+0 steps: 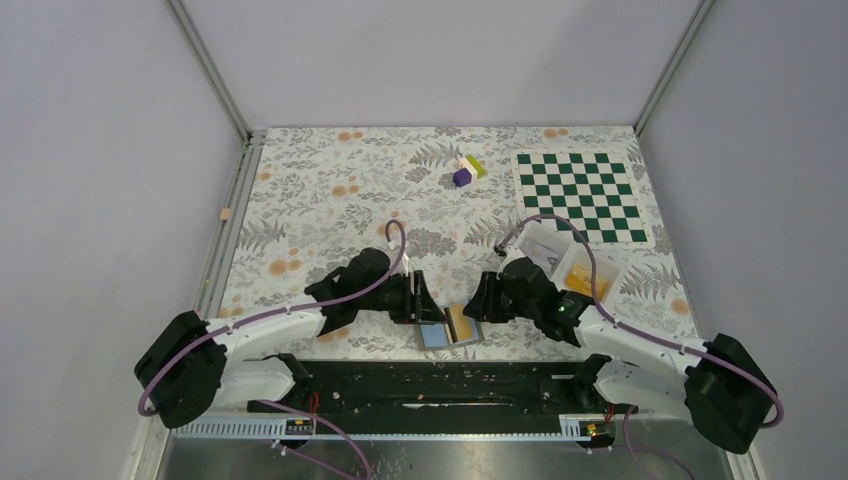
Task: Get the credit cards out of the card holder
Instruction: Remove the credit card from the card holder.
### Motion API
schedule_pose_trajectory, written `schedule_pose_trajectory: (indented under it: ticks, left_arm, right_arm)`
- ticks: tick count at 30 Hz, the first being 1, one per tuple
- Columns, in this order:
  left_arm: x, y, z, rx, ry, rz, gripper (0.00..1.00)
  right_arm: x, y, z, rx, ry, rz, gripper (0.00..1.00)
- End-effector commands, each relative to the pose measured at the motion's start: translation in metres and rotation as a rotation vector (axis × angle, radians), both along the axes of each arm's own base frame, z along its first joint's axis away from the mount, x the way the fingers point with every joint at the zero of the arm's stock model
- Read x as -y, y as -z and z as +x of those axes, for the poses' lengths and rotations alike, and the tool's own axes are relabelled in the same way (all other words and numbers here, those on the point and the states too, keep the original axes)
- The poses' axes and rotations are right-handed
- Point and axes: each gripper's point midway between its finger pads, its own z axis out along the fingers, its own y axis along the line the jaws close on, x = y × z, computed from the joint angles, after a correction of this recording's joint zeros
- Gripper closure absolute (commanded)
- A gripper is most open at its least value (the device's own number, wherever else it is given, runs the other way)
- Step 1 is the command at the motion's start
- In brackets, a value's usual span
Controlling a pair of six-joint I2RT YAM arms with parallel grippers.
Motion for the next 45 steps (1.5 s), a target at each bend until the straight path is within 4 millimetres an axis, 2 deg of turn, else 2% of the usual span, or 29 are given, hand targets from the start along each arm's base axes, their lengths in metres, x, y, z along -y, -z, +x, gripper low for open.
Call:
schedule_pose_trajectory:
  ticks: [1,4,7,15,21,26,31,45]
  left_arm:
    - [0.020,-0.020,0.006,0.033,0.002,-0.119,0.57]
    - [0.019,0.003,0.011,0.003,-0.033,-0.065,0.61]
    - [0.014,0.031,0.014,-0.036,-0.081,-0.006,0.63]
    - [0.006,0.071,0.016,-0.063,-0.144,0.073,0.64]
    - [0.009,0.073,0.020,-0.046,-0.163,0.079,0.64]
    - [0.014,0.069,0.022,-0.038,-0.175,0.059,0.64]
    - [0.017,0.065,0.024,-0.027,-0.189,0.041,0.64]
    - [0.020,0.065,0.026,-0.024,-0.204,0.036,0.68]
  right_arm:
    - [-0.014,-0.014,0.022,0.091,-0.010,-0.006,0.63]
    - [-0.019,-0.002,0.019,0.069,-0.045,-0.013,0.69]
    - [-0.022,0.009,0.015,0.034,-0.076,-0.025,0.71]
    - [0.003,0.043,0.010,0.014,-0.035,-0.140,0.66]
    - [0.007,0.067,0.000,-0.043,-0.039,-0.149,0.66]
    - [0.011,0.078,-0.007,-0.075,-0.023,-0.144,0.72]
    - [0.019,0.089,-0.014,-0.097,-0.011,-0.157,0.74]
    - [0.023,0.091,-0.017,-0.090,-0.004,-0.145,0.75]
